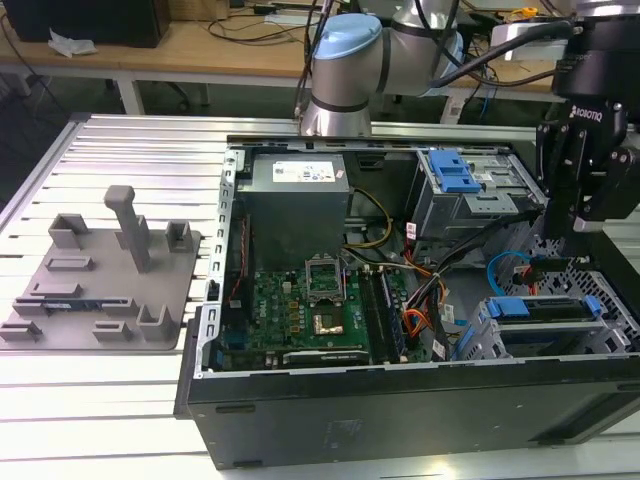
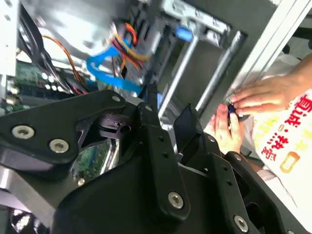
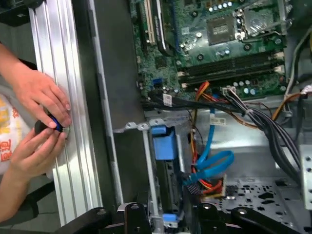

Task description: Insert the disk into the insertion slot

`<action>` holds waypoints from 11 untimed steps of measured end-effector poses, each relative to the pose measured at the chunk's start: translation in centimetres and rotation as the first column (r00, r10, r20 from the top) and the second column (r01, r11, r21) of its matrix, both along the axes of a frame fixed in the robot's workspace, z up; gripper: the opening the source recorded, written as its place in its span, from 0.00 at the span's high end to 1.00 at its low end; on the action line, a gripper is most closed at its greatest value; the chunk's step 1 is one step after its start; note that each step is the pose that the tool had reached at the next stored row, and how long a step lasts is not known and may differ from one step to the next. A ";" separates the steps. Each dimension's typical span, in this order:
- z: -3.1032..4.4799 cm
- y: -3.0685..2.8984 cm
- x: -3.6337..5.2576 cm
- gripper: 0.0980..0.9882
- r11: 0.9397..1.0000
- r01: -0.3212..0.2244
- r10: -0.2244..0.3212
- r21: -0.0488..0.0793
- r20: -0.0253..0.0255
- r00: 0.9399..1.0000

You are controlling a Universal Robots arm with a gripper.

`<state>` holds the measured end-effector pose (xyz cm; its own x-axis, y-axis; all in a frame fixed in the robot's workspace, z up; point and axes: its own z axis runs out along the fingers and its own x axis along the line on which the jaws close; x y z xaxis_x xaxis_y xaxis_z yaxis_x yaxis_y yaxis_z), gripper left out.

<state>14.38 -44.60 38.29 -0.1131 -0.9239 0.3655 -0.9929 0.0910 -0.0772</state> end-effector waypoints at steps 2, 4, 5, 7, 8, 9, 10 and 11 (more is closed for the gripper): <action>-0.77 1.46 0.95 0.65 1.000 0.000 0.000 -0.004 0.000 1.000; -1.53 1.70 1.04 0.65 1.000 0.000 0.000 -0.006 0.000 1.000; -1.79 1.70 1.04 0.65 1.000 0.000 0.000 -0.006 0.000 1.000; -2.28 1.65 1.05 0.65 1.000 0.000 0.000 -0.006 0.000 1.000; -2.42 1.64 1.05 0.65 1.000 0.000 0.000 -0.006 0.000 1.000; -2.66 1.64 1.05 0.65 1.000 0.000 0.000 -0.006 0.000 1.000; -2.85 1.64 1.05 0.65 1.000 0.000 0.000 -0.006 0.000 1.000; -2.99 1.64 1.06 0.65 1.000 0.000 0.000 -0.006 0.000 1.000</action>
